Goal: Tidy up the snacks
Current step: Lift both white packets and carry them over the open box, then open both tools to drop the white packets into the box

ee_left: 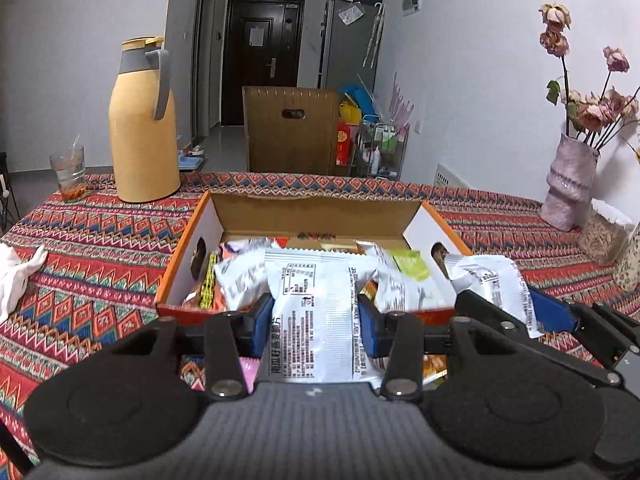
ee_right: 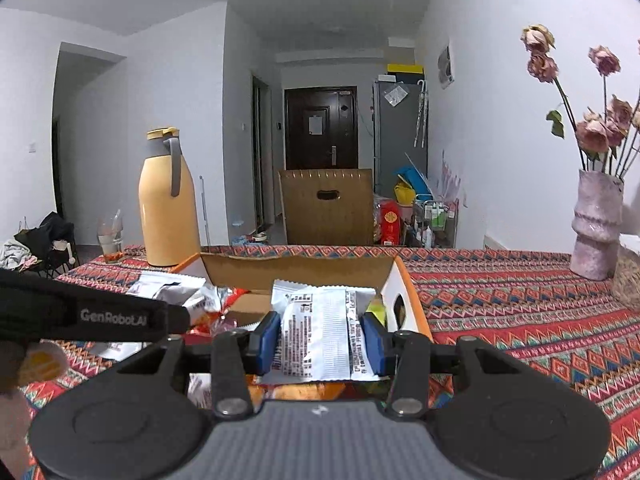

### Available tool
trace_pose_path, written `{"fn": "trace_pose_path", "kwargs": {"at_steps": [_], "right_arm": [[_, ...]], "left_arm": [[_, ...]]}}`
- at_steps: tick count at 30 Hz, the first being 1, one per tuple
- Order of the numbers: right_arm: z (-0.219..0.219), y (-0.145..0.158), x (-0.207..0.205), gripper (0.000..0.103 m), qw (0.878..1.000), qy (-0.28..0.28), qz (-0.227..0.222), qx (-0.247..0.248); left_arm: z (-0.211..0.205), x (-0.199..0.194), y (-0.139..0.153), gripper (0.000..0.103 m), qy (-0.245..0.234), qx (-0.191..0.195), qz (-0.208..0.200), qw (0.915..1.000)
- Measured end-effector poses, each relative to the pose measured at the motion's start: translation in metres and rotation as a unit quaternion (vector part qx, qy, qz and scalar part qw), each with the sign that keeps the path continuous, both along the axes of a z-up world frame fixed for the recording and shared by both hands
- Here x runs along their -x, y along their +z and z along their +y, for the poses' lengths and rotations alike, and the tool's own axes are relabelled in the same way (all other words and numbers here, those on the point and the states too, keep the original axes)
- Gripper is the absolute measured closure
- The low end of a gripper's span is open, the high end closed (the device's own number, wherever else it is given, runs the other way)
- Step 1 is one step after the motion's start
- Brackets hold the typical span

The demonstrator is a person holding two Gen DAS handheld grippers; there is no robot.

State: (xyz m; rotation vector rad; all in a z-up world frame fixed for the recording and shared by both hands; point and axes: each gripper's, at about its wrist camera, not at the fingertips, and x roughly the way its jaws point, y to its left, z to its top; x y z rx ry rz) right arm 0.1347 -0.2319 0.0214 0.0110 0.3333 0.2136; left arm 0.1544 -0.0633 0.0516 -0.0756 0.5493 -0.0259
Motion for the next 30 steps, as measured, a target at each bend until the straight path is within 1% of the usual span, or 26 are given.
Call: {"fn": "trace_pose_path", "kwargs": {"at_steps": [10,15,19,22,25,30], "right_arm": [[0.009,0.008,-0.044,0.060,1.000,-0.011,-0.005,0.001],[0.009,0.006,-0.070,0.060,1.000,-0.018,-0.001,-0.001],[0.007,-0.004,-0.090,0.060,1.000,-0.025,0.004,-0.006],[0.004,-0.016,-0.100,0.060,0.999,-0.025,0.018,-0.013],[0.005,-0.026,-0.105,0.060,0.999,-0.023,0.028,-0.012],[0.009,-0.036,-0.109,0.060,0.999,-0.021,0.036,-0.005]], "left_arm": [[0.003,-0.037,0.009,0.059,0.004,0.004,-0.010,0.9999],[0.006,-0.060,0.005,0.059,0.012,0.018,-0.009,0.9997],[0.010,-0.075,-0.002,0.059,0.022,0.025,-0.012,0.9994],[0.016,-0.083,-0.011,0.059,0.035,0.029,-0.016,0.9988],[0.016,-0.087,-0.020,0.059,0.043,0.025,-0.016,0.9986],[0.020,-0.095,-0.031,0.059,0.040,0.022,-0.009,0.9989]]}}
